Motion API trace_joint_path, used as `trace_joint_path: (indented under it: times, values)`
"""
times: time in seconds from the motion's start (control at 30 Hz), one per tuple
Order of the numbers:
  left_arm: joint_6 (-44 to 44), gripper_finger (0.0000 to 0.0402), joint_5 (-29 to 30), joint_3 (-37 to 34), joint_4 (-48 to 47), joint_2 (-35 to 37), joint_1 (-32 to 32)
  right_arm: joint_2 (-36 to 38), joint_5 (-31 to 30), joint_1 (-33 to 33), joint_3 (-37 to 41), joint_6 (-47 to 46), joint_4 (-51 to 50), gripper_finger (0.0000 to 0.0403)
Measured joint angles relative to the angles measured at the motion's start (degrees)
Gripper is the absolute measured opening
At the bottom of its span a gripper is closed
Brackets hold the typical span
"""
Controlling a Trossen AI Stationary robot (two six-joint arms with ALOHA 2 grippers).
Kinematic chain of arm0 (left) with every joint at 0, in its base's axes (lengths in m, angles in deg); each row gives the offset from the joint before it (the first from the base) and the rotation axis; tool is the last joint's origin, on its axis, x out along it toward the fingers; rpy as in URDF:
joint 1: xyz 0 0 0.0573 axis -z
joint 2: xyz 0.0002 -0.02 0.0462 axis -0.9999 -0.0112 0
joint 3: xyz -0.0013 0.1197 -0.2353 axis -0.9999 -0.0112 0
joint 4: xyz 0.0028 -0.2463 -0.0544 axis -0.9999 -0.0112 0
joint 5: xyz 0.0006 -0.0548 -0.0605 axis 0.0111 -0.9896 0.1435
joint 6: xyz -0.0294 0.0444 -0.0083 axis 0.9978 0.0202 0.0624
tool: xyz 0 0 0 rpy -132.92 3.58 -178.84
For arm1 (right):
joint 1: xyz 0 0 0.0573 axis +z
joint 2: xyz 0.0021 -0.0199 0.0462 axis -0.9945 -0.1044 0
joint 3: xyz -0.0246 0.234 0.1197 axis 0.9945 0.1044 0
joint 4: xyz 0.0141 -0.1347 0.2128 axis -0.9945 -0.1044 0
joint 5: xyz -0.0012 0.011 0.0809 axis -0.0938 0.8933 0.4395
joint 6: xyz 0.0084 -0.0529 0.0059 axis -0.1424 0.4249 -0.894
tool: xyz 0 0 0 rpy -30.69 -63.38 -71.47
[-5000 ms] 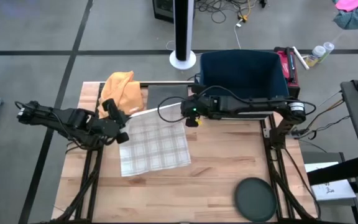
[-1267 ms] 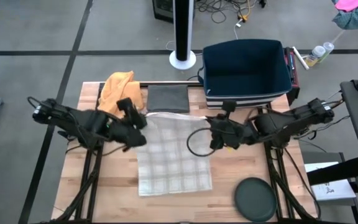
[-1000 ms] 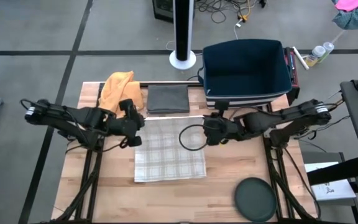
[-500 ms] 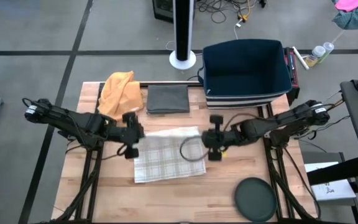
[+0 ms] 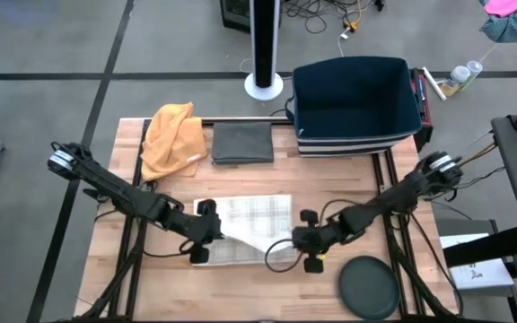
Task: Fold kitchen towel into neat rectangle
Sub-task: Fold the white patterned towel
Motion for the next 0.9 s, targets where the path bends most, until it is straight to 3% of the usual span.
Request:
trace_joint_path:
  times: [0.27, 0.53, 0.6, 0.73, 0.9]
  values:
    - [0.0, 0.0002, -1.08, 1.77, -1.9, -6.1, -0.07, -8.59, 5.23, 1.18, -5.27, -0.84, 0.44, 0.0008]
    - [-1.62, 0.0002, -0.9, 5.35, -6.7, -7.06, -0.07, -10.19, 4.91, 1.31, -7.2, -0.37, 0.69, 0.0008]
    - [-1.61, 0.0002, 1.43, 6.69, -10.61, -6.79, -0.04, -9.74, 4.54, 1.29, -7.22, -0.35, -0.37, 0.0008]
    - [-1.68, 0.0002, 11.95, 11.48, -25.0, -5.23, -0.34, -6.27, -3.48, 1.14, -10.13, 1.95, -8.02, 0.0008]
    - [-5.33, 0.0002, 29.77, 17.02, -36.37, -1.72, -2.83, -1.39, -26.56, -0.26, -15.52, 8.76, -20.25, 0.0008]
